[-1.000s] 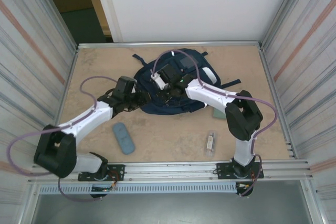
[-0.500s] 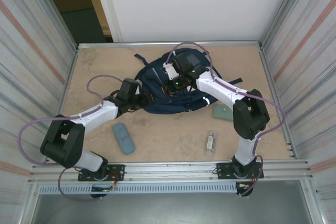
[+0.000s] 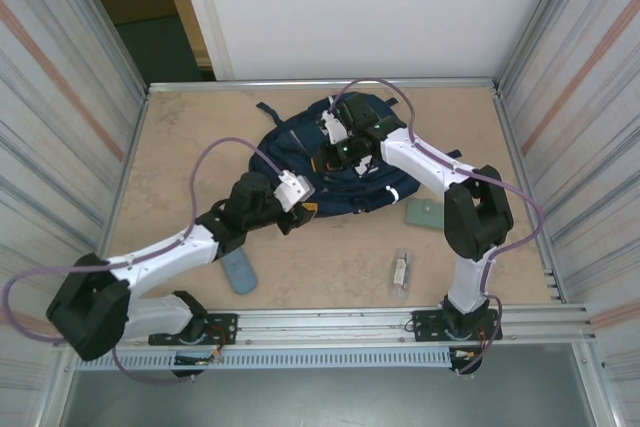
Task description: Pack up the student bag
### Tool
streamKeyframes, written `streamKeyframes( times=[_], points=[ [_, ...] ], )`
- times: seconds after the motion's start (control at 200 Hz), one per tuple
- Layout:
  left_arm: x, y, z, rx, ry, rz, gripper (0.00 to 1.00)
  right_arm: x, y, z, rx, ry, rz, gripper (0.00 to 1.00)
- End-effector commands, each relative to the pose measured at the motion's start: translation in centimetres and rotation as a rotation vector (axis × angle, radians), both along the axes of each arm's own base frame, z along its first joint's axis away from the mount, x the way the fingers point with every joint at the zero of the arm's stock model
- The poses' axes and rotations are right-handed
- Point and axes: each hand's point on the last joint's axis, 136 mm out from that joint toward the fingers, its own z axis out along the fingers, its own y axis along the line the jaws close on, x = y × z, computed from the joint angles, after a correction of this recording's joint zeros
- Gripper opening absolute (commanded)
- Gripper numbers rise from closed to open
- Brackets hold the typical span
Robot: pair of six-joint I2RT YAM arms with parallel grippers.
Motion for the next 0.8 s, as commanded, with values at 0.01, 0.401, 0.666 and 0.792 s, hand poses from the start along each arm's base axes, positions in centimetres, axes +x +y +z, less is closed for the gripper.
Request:
streamKeyframes(
  times=[0.01,0.401,0.666,0.792],
  points=[
    [1.3,-0.8,0.3,0.056,-0.243,-0.081,0.36,-0.3,1.4,1.9,0.099,0.076,-0.011,0.00],
    [4.1,-0.7,-1.0,0.109,-0.328,0.017,0.27,-2.2,2.2,1.6,0.131,0.133,0.008,0.00],
    [4.2,1.2,-1.1,0.107,-0.329,0.115,0.29,-2.4,2.3,1.2,0.131,0.143,0.012,0.00],
    [5.2,1.0,-1.4,0.088,-0.301,0.160,0.34,-2.4,2.7,1.6,0.138,0.154,0.022,0.00]
  ],
)
